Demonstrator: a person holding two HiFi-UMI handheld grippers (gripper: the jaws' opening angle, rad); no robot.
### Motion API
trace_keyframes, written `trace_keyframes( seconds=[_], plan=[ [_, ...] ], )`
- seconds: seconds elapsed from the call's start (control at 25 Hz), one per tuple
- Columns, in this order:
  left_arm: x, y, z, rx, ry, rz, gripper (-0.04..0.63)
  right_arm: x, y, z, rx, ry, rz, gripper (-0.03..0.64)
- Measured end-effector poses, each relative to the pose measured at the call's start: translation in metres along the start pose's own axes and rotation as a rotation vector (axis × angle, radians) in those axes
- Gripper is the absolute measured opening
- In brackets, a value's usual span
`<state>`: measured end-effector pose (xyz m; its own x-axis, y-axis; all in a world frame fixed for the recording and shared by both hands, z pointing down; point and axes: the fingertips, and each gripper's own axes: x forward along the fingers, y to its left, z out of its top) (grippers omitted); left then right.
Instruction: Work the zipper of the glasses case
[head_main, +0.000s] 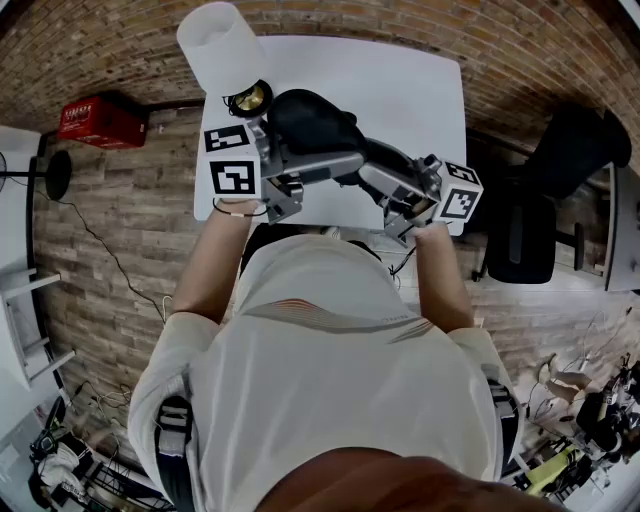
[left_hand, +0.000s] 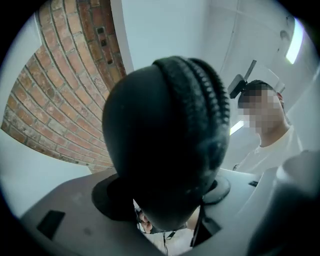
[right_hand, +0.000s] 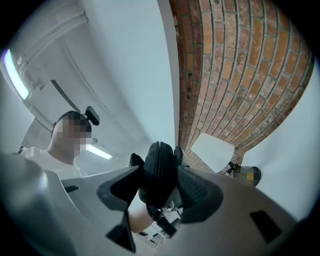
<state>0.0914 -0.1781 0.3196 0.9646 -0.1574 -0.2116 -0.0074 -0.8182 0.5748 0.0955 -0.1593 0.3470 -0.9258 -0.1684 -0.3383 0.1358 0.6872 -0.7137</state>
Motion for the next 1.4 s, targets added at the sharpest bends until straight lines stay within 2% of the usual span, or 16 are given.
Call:
trace_keyframes(
  seconds=[0.24, 0.48, 0.56, 0.68, 0.76, 0.84, 0.96, 1.08, 1.4],
  plan=[
    [0.0, 0.01, -0.004, -0.043, -0.02, 0.044, 0.295, -0.003, -0.006, -0.003, -0.002, 0.015, -0.028, 0.295],
    [-0.005, 0.023, 0.002, -0.029, -0.056, 0.119, 0.291, -0.014, -0.009, 0.01, -0.147, -0.026, -0.138, 0.296],
    [-0.009, 0.03, 0.012, -0.008, -0.073, 0.162, 0.291, -0.024, -0.011, 0.021, -0.219, -0.066, -0.2, 0.296],
    [-0.014, 0.036, 0.029, 0.029, -0.126, 0.219, 0.291, -0.041, -0.018, 0.032, -0.357, -0.093, -0.348, 0.281],
    [-0.016, 0.041, 0.037, 0.033, -0.157, 0.254, 0.291, -0.046, -0.022, 0.031, -0.432, -0.072, -0.428, 0.26],
    [-0.015, 0.046, 0.041, 0.028, -0.171, 0.285, 0.291, -0.047, -0.023, 0.024, -0.487, -0.032, -0.471, 0.25],
    [-0.009, 0.05, 0.046, 0.043, -0.189, 0.328, 0.291, -0.046, -0.024, 0.008, -0.553, 0.04, -0.501, 0.23],
    [-0.009, 0.051, 0.053, 0.069, -0.207, 0.361, 0.291, -0.032, -0.024, -0.01, -0.567, 0.098, -0.495, 0.213],
    [-0.003, 0.047, 0.051, 0.086, -0.199, 0.352, 0.291, -0.006, -0.032, -0.017, -0.648, 0.154, -0.534, 0.141]
  ],
)
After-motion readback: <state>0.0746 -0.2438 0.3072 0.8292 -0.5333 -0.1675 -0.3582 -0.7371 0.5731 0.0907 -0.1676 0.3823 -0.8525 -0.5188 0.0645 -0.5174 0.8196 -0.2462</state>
